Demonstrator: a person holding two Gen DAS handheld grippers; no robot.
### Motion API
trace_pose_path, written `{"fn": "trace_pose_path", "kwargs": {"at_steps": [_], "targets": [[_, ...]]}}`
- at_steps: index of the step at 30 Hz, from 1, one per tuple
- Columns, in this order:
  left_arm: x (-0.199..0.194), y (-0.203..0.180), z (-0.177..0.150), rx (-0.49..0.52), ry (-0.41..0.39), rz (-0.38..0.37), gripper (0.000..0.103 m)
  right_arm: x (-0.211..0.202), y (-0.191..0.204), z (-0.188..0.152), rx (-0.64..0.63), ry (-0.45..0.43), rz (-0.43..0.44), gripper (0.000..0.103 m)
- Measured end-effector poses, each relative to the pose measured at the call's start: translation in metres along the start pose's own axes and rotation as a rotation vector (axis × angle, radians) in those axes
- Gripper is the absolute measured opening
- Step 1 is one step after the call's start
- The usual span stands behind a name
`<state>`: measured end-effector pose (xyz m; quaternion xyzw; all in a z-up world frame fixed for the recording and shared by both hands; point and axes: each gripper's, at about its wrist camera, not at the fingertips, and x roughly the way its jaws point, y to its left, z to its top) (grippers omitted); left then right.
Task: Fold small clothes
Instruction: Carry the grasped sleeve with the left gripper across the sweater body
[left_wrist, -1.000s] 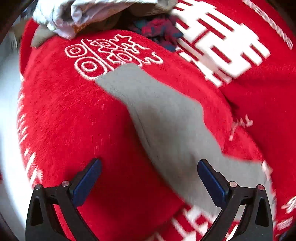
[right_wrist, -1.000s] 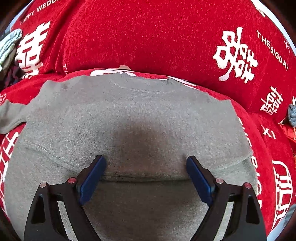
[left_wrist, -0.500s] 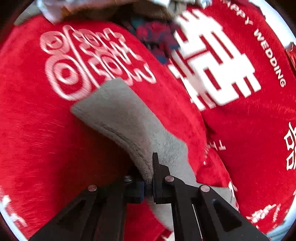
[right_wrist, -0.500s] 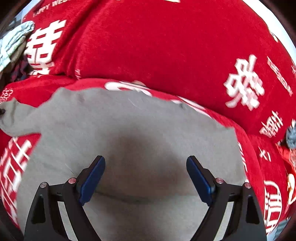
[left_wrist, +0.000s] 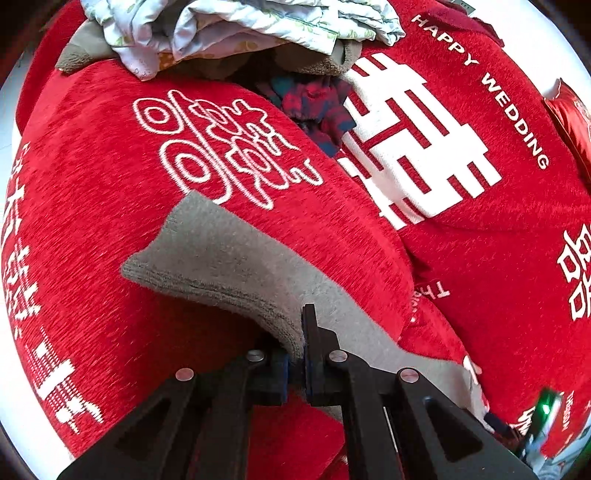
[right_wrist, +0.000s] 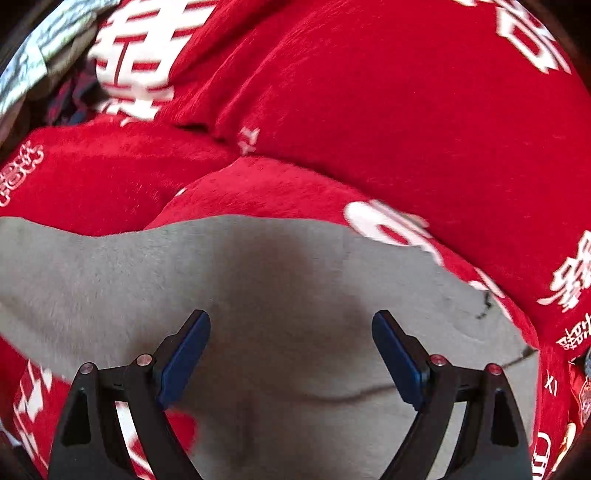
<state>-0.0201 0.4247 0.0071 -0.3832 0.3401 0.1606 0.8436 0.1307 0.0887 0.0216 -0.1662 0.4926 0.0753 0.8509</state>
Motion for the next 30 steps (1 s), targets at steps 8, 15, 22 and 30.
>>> {"fn": "trace_pose_path", "kwargs": {"at_steps": [8, 15, 22, 30], "targets": [[0.001, -0.005, -0.001, 0.022, 0.023, 0.033, 0.007, -0.003, 0.028, -0.001, 0.022, 0.025, 0.221, 0.09], [-0.001, -0.047, -0.013, 0.119, 0.036, 0.082, 0.007, -0.033, -0.036, -0.03, 0.123, -0.021, 0.152, 0.09], [0.004, -0.088, -0.029, 0.19, 0.052, 0.131, 0.007, -0.052, -0.083, -0.069, 0.159, -0.024, 0.139, 0.09], [0.005, -0.138, -0.059, 0.327, 0.047, 0.196, 0.007, -0.052, -0.096, -0.09, 0.159, -0.005, 0.12, 0.09]]}}
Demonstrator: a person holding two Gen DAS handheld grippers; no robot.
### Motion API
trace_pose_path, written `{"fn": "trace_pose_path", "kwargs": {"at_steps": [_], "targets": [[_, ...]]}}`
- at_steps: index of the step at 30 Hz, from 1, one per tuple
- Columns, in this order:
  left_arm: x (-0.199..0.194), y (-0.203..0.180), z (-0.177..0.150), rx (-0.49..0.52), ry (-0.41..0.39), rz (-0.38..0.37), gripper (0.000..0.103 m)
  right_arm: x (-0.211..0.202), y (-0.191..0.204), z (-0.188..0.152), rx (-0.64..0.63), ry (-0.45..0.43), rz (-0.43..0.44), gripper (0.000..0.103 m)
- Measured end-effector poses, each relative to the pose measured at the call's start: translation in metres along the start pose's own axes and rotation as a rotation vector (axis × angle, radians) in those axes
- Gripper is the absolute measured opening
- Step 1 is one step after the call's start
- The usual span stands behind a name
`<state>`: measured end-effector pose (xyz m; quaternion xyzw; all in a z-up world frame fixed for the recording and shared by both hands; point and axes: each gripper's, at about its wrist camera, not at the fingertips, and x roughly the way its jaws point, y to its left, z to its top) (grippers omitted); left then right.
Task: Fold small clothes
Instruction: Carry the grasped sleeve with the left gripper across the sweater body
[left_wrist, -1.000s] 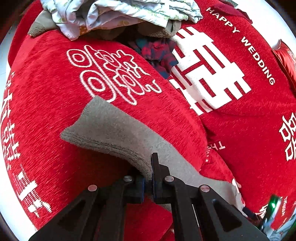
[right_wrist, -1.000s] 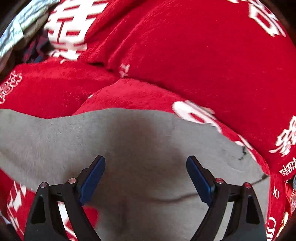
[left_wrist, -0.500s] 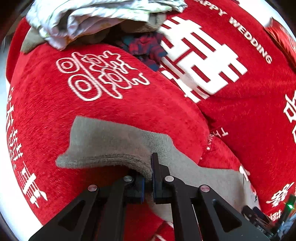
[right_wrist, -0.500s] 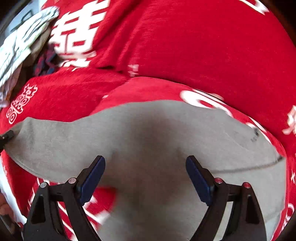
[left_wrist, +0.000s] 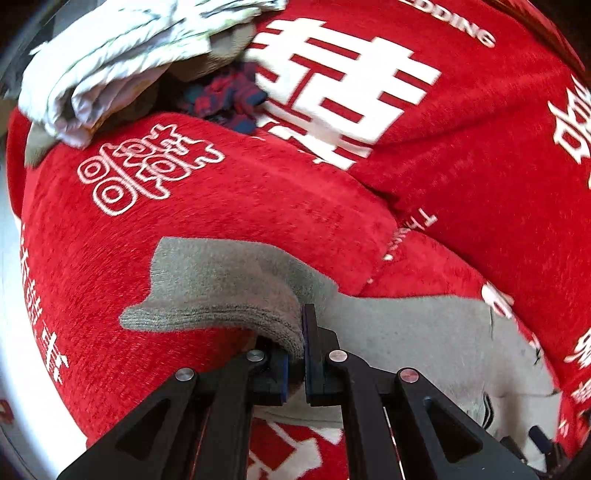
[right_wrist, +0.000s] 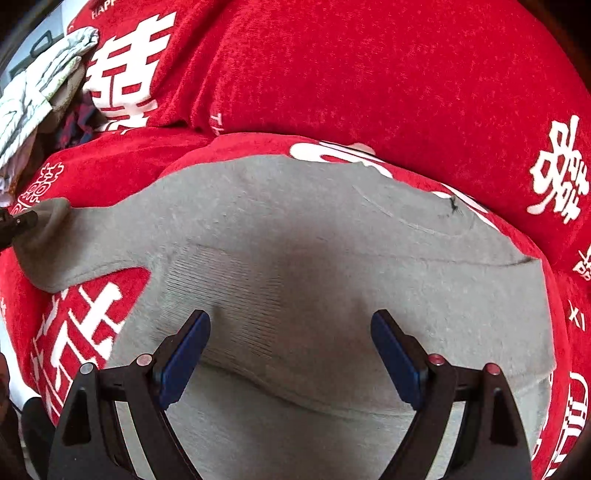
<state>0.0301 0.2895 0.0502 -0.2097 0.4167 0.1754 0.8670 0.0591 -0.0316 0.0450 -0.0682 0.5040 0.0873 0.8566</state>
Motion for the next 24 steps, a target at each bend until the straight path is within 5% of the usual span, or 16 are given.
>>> {"fn": "trace_pose_path", "kwargs": {"at_steps": [24], "targets": [[-0.009, -0.12, -0.033, 0.196, 0.044, -0.015, 0.007, -0.006, -0.086, -0.028, 0.105, 0.011, -0.072, 0.09]]}}
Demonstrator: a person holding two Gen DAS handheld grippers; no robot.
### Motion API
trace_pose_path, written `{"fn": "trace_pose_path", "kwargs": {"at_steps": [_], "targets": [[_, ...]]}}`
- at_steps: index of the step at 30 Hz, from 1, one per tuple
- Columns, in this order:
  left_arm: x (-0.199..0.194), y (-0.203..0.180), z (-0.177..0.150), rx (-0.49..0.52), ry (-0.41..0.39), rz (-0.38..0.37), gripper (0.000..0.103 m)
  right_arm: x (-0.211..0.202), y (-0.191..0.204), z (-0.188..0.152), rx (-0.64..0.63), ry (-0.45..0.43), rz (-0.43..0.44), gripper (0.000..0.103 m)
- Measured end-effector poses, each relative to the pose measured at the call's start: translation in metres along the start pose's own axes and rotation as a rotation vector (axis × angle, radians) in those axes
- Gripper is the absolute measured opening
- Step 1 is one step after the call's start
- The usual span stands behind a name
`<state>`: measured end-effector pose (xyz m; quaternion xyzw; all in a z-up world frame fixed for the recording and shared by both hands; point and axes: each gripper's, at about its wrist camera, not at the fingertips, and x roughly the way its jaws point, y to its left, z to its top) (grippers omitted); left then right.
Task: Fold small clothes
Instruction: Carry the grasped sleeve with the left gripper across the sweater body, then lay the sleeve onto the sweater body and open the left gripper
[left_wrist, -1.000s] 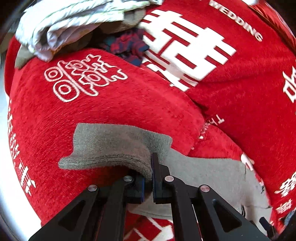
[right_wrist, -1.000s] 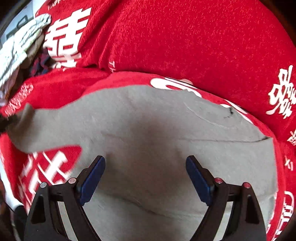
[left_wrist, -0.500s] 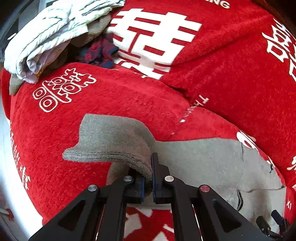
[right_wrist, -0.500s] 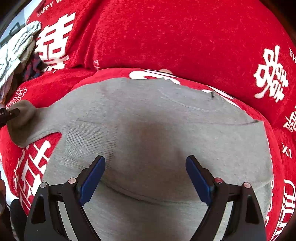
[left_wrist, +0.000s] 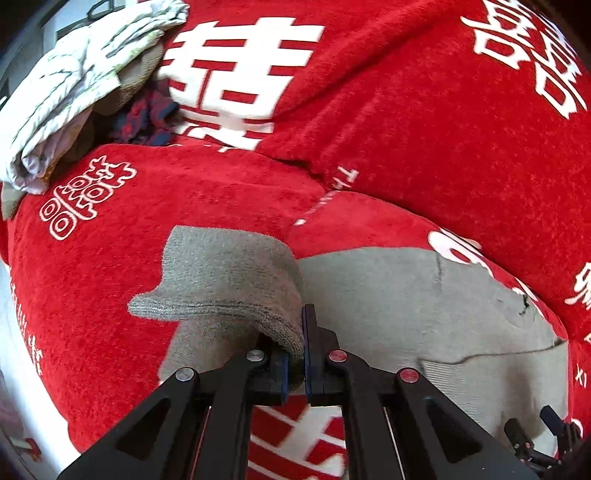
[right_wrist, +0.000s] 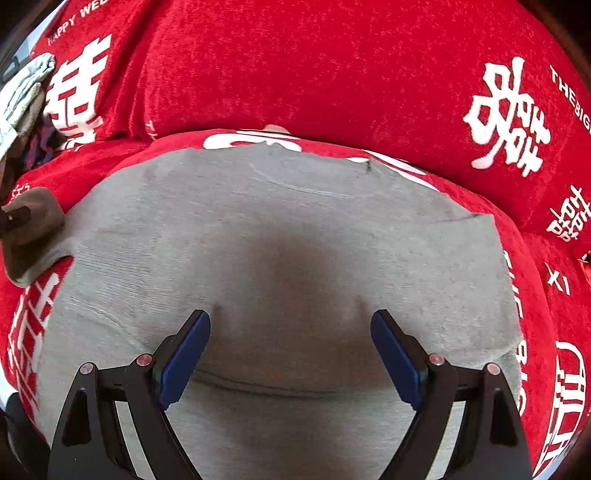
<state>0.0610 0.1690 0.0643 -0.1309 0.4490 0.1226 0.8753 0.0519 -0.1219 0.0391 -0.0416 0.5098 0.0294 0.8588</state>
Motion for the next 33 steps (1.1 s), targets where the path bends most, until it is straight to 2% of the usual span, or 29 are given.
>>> {"fn": "trace_pose_path", "kwargs": {"at_steps": [6, 14, 33], "targets": [[-0.008, -0.049, -0.004, 0.083, -0.009, -0.014, 0.007, 0.004, -0.017, -0.005, 0.031, 0.006, 0.017, 0.09], [-0.004, -0.121, -0.016, 0.171, 0.02, -0.038, 0.007, 0.004, -0.05, -0.012, 0.093, -0.006, 0.019, 0.09], [-0.009, -0.237, -0.048, 0.331, 0.036, -0.074, 0.007, -0.006, -0.129, -0.026, 0.215, -0.05, 0.013, 0.09]]}}
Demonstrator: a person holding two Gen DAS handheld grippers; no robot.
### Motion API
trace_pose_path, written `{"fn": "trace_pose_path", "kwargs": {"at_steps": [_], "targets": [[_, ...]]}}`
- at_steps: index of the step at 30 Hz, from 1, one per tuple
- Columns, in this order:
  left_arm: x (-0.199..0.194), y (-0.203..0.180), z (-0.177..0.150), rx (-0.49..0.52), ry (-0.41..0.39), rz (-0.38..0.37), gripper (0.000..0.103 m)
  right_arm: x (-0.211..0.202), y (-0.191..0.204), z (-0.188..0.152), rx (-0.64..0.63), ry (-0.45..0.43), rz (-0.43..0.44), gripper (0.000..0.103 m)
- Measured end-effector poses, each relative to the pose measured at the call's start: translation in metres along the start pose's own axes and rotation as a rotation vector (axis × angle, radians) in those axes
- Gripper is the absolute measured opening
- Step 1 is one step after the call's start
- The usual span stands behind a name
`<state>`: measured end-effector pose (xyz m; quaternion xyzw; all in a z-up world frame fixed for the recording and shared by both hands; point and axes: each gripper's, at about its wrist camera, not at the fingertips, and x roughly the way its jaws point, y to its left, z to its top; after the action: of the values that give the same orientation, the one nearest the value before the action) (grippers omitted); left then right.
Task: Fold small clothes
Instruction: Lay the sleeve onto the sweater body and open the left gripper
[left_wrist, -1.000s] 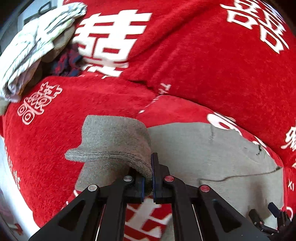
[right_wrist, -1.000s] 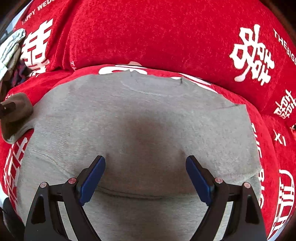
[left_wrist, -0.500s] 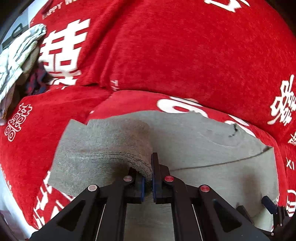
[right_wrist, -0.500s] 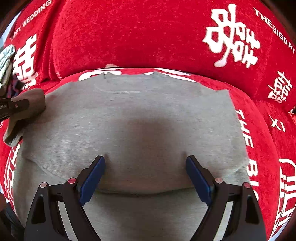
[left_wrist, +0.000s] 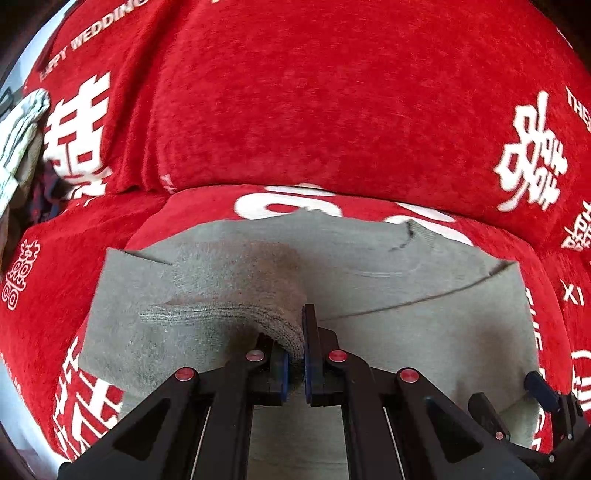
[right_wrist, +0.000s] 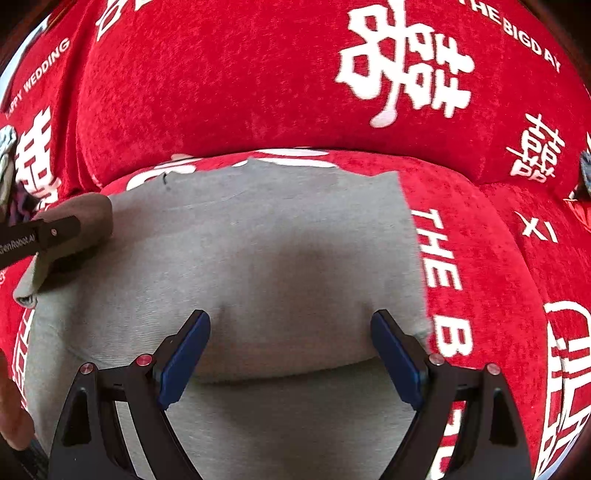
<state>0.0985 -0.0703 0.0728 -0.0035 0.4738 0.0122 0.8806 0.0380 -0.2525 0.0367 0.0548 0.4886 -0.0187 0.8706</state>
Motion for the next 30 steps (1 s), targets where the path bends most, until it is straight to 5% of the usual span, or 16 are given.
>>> {"fn": "trace_pose_path", "kwargs": {"at_steps": [20, 30], "targets": [[-0.011, -0.113, -0.021, 0.192, -0.006, -0.065, 0.006, -0.018, -0.062, -0.004, 0.096, -0.045, -0.021, 0.09], [0.013, -0.134, -0.032, 0.204, 0.056, -0.076, 0.006, -0.018, -0.087, -0.01, 0.135, -0.046, -0.027, 0.09]]}}
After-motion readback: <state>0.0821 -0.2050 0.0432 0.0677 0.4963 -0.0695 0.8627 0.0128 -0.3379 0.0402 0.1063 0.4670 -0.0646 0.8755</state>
